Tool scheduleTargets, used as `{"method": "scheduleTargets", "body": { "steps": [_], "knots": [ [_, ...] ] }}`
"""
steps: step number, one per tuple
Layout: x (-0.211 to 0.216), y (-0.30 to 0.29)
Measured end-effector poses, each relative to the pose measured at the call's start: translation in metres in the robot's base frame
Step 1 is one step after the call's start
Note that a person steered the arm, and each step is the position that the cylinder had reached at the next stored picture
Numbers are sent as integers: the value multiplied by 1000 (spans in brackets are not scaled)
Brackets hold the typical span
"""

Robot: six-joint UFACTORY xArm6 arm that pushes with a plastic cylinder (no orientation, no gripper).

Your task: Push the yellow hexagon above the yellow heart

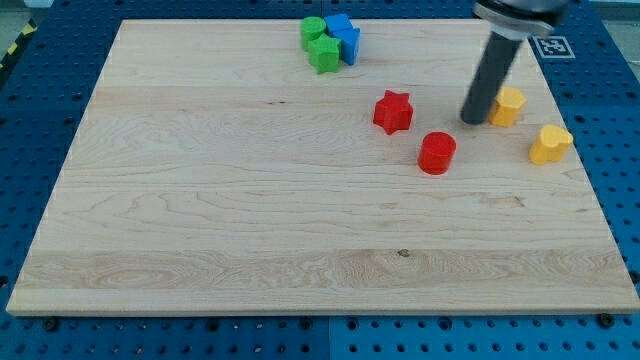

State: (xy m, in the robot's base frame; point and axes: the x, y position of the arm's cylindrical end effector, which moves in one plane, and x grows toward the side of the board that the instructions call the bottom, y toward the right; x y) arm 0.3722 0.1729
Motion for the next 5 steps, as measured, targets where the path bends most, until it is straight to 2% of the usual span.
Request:
{"method": "scheduleTargets", "body": {
  "steps": [1,2,5],
  "knots": [
    [-25,-8],
    [-27,28],
    [8,59]
  ]
}}
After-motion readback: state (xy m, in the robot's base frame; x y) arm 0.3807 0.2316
